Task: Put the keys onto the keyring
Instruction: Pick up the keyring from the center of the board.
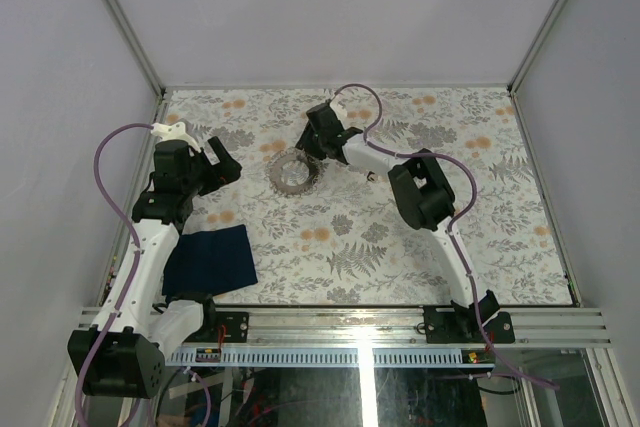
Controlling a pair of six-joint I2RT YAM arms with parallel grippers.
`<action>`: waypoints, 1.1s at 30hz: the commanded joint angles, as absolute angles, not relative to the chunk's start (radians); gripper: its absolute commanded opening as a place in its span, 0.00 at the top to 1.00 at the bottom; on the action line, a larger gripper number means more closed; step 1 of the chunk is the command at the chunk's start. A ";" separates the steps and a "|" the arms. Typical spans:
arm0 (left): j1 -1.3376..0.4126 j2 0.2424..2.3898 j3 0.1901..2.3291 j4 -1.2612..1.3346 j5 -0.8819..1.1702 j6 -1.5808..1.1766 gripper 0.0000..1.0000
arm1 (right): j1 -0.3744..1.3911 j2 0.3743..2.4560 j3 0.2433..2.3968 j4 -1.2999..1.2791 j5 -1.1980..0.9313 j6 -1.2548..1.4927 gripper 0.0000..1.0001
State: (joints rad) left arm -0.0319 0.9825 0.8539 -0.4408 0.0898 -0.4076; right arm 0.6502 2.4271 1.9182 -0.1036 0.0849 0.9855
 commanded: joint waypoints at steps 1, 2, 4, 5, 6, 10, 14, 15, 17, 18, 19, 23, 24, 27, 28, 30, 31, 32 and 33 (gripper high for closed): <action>-0.025 0.977 0.859 -0.391 0.099 -0.411 0.06 | 0.659 2.480 2.000 -0.109 0.085 0.999 0.56; -0.026 0.977 0.860 -0.391 0.098 -0.411 0.06 | 0.660 2.485 2.009 -0.112 0.084 0.998 0.56; -0.024 0.978 0.861 -0.391 0.099 -0.411 0.06 | 0.660 2.496 2.024 -0.116 0.080 0.996 0.58; -0.025 0.977 0.859 -0.391 0.100 -0.412 0.06 | 0.660 2.502 2.034 -0.121 0.080 0.995 0.59; -0.023 0.977 0.860 -0.391 0.099 -0.412 0.06 | 0.659 2.507 2.041 -0.126 0.078 0.995 0.61; -0.023 0.978 0.859 -0.391 0.100 -0.411 0.06 | 0.660 2.524 2.058 -0.137 0.072 0.990 0.67; -0.022 0.979 0.860 -0.391 0.101 -0.411 0.06 | 0.660 2.525 2.055 -0.139 0.063 0.979 0.82; -0.022 0.979 0.859 -0.391 0.101 -0.411 0.06 | 0.660 2.520 2.047 -0.135 0.060 0.973 0.86; -0.023 0.978 0.859 -0.391 0.100 -0.411 0.06 | 0.660 2.501 2.021 -0.114 0.055 0.958 0.93; -0.021 0.978 0.859 -0.391 0.099 -0.411 0.06 | 0.660 2.487 2.005 -0.098 0.053 0.944 0.97; -0.020 0.978 0.860 -0.391 0.099 -0.411 0.06 | 0.660 2.472 1.990 -0.082 0.050 0.932 1.00; -0.020 0.975 0.860 -0.391 0.096 -0.412 0.06 | 0.660 2.400 1.953 -0.062 0.041 0.825 1.00; -0.020 0.971 0.860 -0.390 0.094 -0.412 0.06 | 0.660 2.365 1.926 -0.057 0.038 0.795 1.00; -0.020 0.957 0.859 -0.376 0.101 -0.412 0.06 | 0.660 2.265 1.822 -0.008 0.017 0.698 1.00; -0.022 0.951 0.858 -0.369 0.110 -0.410 0.05 | 0.660 2.228 1.785 0.001 0.010 0.663 1.00; -0.025 0.946 0.861 -0.353 0.132 -0.402 0.05 | 0.660 2.151 1.708 0.027 -0.010 0.597 1.00; -0.029 0.944 0.865 -0.348 0.139 -0.395 0.04 | 0.660 2.110 1.669 0.035 -0.021 0.561 1.00; -0.037 0.942 0.869 -0.344 0.146 -0.388 0.04 | 0.660 2.072 1.632 0.039 -0.034 0.524 1.00; -0.046 0.937 0.871 -0.343 0.153 -0.381 0.04 | 0.660 2.033 1.596 0.039 -0.048 0.491 1.00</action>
